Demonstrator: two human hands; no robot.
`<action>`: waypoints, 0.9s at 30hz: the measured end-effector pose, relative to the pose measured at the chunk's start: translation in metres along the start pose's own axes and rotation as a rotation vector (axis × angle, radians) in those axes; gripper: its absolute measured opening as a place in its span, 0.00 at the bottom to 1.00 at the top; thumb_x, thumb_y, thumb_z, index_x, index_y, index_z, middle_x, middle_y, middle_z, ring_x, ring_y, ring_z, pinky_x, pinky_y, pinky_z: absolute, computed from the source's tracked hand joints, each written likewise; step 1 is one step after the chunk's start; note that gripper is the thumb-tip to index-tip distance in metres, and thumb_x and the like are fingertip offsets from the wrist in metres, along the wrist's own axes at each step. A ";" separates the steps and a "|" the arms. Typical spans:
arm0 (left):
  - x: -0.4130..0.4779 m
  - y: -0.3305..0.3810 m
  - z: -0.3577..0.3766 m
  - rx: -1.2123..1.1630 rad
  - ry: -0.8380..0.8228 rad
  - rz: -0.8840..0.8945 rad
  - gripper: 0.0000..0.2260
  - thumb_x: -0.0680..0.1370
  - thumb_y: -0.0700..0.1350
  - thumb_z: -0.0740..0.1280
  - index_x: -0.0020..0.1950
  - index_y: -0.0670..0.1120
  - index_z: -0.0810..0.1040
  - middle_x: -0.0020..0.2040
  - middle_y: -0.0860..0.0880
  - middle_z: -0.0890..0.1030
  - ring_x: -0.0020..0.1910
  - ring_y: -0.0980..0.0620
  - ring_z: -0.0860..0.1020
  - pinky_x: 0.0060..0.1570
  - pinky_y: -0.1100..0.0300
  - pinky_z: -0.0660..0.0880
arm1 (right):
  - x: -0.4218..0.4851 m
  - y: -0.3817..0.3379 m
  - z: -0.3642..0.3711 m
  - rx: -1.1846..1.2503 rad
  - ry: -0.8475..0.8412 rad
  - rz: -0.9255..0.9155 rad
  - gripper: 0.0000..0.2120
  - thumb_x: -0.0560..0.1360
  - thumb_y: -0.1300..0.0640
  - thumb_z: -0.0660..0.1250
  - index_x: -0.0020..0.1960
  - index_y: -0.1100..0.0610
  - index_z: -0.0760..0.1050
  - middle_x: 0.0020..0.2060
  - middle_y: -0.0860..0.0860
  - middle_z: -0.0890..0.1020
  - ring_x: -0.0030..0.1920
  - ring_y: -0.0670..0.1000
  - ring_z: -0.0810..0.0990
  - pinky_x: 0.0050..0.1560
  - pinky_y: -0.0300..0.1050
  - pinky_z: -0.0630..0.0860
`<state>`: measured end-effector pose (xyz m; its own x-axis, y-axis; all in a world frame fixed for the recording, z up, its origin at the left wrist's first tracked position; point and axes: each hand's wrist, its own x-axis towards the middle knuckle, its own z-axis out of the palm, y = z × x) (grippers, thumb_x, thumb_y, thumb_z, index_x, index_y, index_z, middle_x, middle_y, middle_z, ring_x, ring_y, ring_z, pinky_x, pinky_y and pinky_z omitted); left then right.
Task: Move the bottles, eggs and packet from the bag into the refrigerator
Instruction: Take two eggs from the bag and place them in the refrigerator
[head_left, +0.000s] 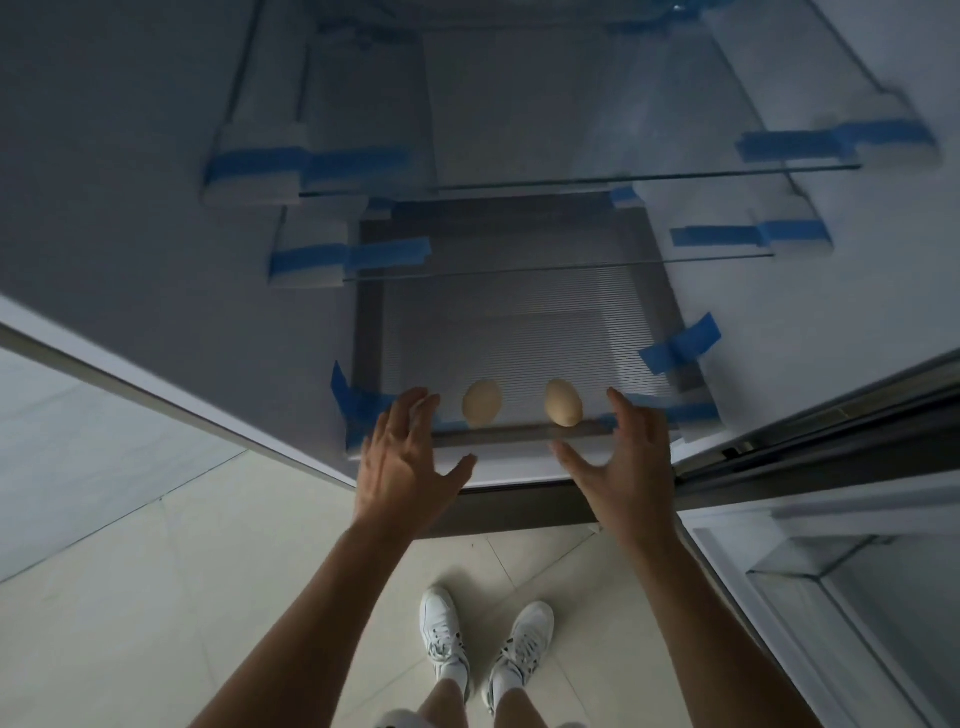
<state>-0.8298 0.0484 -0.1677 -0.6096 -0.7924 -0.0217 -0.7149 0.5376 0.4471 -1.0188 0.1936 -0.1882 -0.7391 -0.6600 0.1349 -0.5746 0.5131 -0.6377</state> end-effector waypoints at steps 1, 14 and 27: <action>-0.001 -0.005 -0.001 0.039 -0.011 0.027 0.37 0.70 0.58 0.76 0.73 0.45 0.68 0.73 0.43 0.69 0.71 0.41 0.70 0.68 0.44 0.68 | -0.010 0.003 -0.003 0.041 0.013 0.011 0.38 0.70 0.39 0.74 0.72 0.58 0.69 0.63 0.59 0.74 0.60 0.54 0.75 0.54 0.45 0.78; 0.002 -0.030 0.016 0.252 -0.078 0.218 0.44 0.70 0.60 0.75 0.78 0.40 0.60 0.79 0.43 0.61 0.78 0.44 0.57 0.74 0.44 0.57 | -0.052 0.027 0.080 1.111 -0.119 1.282 0.23 0.84 0.44 0.55 0.68 0.59 0.72 0.59 0.58 0.80 0.58 0.56 0.79 0.59 0.51 0.74; 0.009 -0.041 0.021 0.252 -0.053 0.273 0.45 0.70 0.61 0.75 0.78 0.40 0.60 0.79 0.44 0.61 0.78 0.45 0.58 0.73 0.40 0.61 | -0.029 0.026 0.129 1.516 0.087 1.554 0.35 0.80 0.34 0.55 0.73 0.61 0.66 0.67 0.61 0.74 0.69 0.60 0.72 0.71 0.56 0.68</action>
<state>-0.8132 0.0251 -0.2046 -0.8013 -0.5979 0.0190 -0.5817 0.7862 0.2087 -0.9674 0.1550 -0.3067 -0.2462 -0.2152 -0.9450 0.9452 -0.2691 -0.1850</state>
